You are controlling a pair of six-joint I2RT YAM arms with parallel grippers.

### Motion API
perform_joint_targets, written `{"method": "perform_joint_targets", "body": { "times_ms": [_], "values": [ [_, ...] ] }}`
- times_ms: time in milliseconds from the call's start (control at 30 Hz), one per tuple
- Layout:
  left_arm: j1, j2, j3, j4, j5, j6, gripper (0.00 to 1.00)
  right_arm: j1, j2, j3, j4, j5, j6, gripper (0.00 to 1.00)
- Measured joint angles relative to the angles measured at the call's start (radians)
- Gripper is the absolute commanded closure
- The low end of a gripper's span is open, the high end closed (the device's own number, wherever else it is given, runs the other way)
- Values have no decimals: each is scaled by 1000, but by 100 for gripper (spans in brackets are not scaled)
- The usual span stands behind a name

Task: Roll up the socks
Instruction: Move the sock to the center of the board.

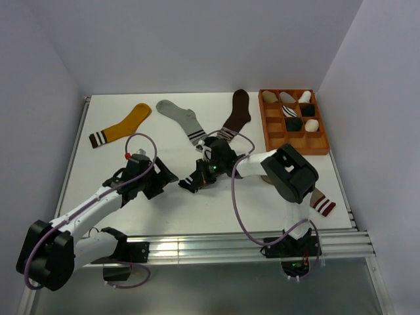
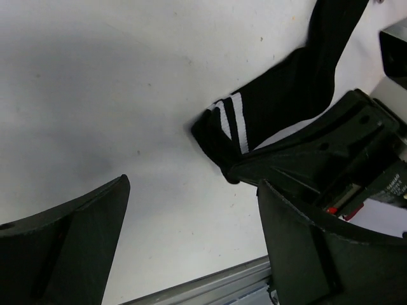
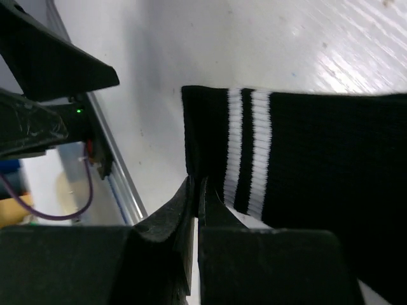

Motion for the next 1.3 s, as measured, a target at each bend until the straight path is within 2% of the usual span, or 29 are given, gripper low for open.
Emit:
{"method": "perform_joint_targets", "body": {
  "times_ms": [133, 233, 267, 500, 600, 867, 1067, 1300],
  "values": [
    [-53, 56, -4, 52, -14, -45, 21, -32, 58, -15, 64, -79, 89, 100],
    [-77, 92, -10, 72, -22, -66, 31, -44, 83, -22, 94, -108, 135, 100],
    [-83, 103, -13, 77, -25, -74, 37, -47, 86, -26, 105, -115, 151, 100],
    [-101, 140, -35, 82, -49, -99, 49, -77, 110, -74, 216, -164, 270, 100],
    [-108, 178, -36, 84, -50, -100, 58, -90, 126, -87, 256, -183, 319, 100],
    [-142, 281, 8, 125, -50, -99, 63, -107, 166, -111, 369, -222, 425, 100],
    [-175, 358, 57, 169, -50, -100, 64, -109, 167, -111, 377, -222, 437, 100],
    [-184, 364, 59, 187, -71, -108, 66, -109, 167, -111, 375, -221, 437, 100]
  ]
}}
